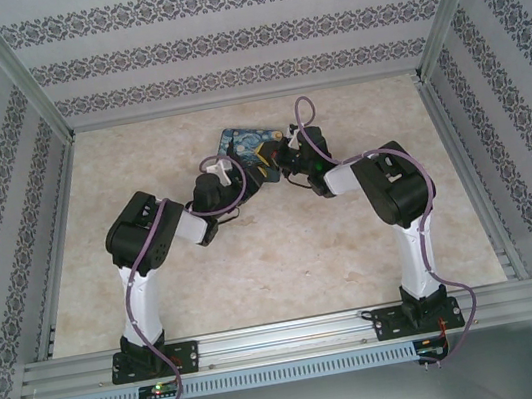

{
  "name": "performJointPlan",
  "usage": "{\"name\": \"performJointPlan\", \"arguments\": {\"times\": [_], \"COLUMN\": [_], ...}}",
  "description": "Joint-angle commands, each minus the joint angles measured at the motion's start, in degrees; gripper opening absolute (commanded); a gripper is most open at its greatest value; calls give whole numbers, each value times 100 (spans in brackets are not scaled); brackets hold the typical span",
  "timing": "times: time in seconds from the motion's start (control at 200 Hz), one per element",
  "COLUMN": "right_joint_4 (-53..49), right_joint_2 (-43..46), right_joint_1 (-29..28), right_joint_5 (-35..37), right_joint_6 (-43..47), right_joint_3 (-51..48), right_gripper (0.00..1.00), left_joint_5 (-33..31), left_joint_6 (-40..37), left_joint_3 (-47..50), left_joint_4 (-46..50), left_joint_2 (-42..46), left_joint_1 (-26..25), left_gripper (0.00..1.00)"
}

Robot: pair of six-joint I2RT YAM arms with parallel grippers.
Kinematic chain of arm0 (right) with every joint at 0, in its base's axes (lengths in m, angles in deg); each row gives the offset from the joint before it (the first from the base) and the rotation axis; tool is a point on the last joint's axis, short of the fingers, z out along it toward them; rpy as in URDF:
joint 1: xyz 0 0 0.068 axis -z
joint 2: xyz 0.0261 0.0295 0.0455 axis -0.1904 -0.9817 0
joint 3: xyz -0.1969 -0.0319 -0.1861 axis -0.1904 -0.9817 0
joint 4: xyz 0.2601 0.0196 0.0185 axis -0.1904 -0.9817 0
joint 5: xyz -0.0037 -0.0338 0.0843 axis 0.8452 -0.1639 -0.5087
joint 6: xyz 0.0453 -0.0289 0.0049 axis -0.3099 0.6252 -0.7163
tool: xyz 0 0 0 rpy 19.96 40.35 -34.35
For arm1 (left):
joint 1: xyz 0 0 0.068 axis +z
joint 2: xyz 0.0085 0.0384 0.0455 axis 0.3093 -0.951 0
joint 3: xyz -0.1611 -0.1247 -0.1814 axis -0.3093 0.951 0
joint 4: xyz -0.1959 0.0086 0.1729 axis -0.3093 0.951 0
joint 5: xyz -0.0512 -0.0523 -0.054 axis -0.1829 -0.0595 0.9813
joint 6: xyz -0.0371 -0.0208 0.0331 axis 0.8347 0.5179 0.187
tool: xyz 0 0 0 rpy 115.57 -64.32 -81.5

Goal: Unlock a padlock with a key

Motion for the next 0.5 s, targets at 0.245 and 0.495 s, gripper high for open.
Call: {"name": "performJointPlan", "arguments": {"times": [0.245,0.495], "right_joint_4": [-94,-82], "right_joint_2": [-197,-206], "right_joint_1": [44,51], "right_joint_5": [-53,-41], "right_joint_6": [-4,-4], "right_joint_3": [-109,-141], "right_gripper": [0,0], "left_joint_5": [-85,-203], "left_joint_6": [735,846], "left_joint_3": [214,161], "left_joint_4": [-550,-639], "left_joint_2": [-158,-387], "left_joint_1": [7,-9], "left_gripper": [66,65]}}
